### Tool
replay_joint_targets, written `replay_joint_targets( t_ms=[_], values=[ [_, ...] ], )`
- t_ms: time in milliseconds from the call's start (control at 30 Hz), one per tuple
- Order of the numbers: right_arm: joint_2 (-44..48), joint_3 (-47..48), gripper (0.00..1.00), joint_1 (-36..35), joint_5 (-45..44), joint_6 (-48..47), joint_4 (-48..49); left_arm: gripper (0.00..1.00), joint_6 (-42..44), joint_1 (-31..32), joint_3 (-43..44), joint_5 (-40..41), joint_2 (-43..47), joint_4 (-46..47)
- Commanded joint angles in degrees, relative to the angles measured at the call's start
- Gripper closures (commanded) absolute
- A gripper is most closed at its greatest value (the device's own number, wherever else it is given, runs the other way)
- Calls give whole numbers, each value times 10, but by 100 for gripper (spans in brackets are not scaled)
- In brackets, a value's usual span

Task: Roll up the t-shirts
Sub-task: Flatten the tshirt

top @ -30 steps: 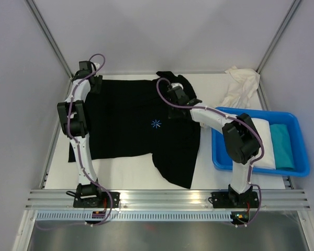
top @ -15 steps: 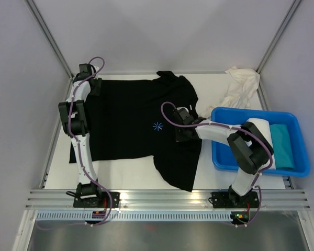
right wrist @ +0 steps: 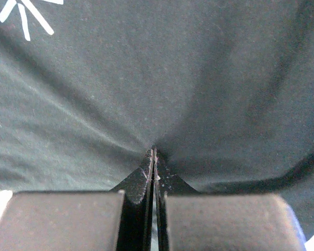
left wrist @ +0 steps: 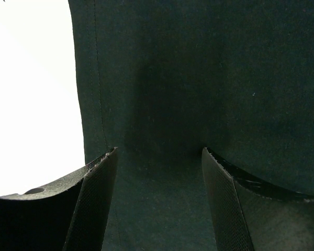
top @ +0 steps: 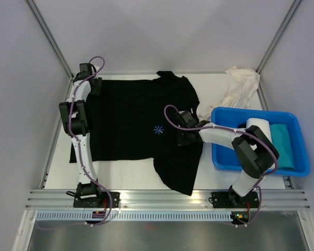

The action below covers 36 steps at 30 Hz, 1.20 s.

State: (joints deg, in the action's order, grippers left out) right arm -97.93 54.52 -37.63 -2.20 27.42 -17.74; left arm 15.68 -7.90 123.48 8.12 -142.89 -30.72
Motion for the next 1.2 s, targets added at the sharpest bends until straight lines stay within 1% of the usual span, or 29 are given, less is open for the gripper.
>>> replay_joint_targets(
  t_ms=[0, 33, 67, 133, 200, 300, 333, 400, 433, 467, 500, 533, 567, 600, 633, 667, 700, 800, 833, 900, 933, 967, 1000, 1033, 1067, 1100, 1133, 1167],
  values=[
    [21, -35, 100, -2, -1, -3, -61, 29, -9, -3, 16, 14, -19, -14],
    [27, -31, 100, -2, -2, -7, -59, 29, -8, -2, 15, 7, -12, -14],
    [27, -8, 100, -2, -2, -10, -61, 29, -8, -2, 10, 0, -4, -14],
    [33, 25, 97, -3, -1, -16, -68, 28, -4, -1, 0, -26, 16, -14],
    [44, 66, 91, -4, -8, -23, -79, 27, 4, 4, -14, -33, 53, -14],
    [83, 81, 78, -7, -29, -30, -92, 25, 41, 24, -39, -20, 109, -14],
    [105, 75, 71, -6, -36, -32, -97, 25, 61, 29, -50, -4, 124, -14],
    [126, 68, 64, -7, -58, -32, -110, 23, 75, 46, -96, 8, 175, -3],
    [140, 62, 58, -6, -61, -32, -117, 22, 88, 51, -148, 13, 194, 5],
    [145, 61, 55, -7, -62, -30, -129, 21, 94, 56, -180, 12, 244, 17],
    [151, 59, 53, -7, -60, -26, -135, 21, 100, 66, -211, 11, 269, 41],
    [163, 57, 50, -8, -57, -25, -138, 20, 112, 69, -271, 8, 297, 51],
    [168, 57, 49, -10, -55, -25, -144, 20, 116, 72, -296, 4, 319, 58],
    [178, 58, 48, -12, -52, -24, -149, 20, 123, 72, -317, -2, 365, 61],
    [182, 60, 41, -14, -51, -23, -153, 20, 124, 73, -348, -5, 385, 61],
    [186, 61, 41, -17, -50, -24, -163, 20, 124, 72, -361, -6, 404, 60],
    [192, 63, 40, -19, -53, -24, -168, 20, 126, 73, -373, -5, 448, 60],
    [222, 60, 39, -25, -56, -23, -191, 20, 139, 72, -425, -12, 514, 47],
    [228, 57, 39, -27, -56, -23, -199, 20, 145, 72, -458, -17, 556, 27],
    [244, 54, 39, -28, -56, -24, -236, 20, 170, 73, -498, -28, 595, 6],
    [251, 49, 40, -28, -51, -21, -249, 21, 183, 72, -550, -29, 645, -14],
    [259, 42, 40, -29, -45, -17, -270, 21, 200, 73, -581, -29, 670, -22],
    [278, 34, 40, -30, -34, -14, -275, 21, 237, 72, -644, -27, 702, -33],
    [289, 13, 40, -31, -13, -1, -282, 22, 259, 72, -677, -24, 758, -50],
    [313, 0, 40, -32, -3, 7, -283, 23, 300, 73, -708, -17, 791, -64],
    [325, -13, 40, -33, 3, 17, -285, 25, 321, 72, -762, -13, 820, -76],
    [337, -42, 40, -35, 12, 31, -286, 31, 341, 72, -786, -8, 869, -107],
    [352, -55, 40, -36, 13, 39, -288, 33, 379, 72, -809, 7, 889, -120]
  ],
)
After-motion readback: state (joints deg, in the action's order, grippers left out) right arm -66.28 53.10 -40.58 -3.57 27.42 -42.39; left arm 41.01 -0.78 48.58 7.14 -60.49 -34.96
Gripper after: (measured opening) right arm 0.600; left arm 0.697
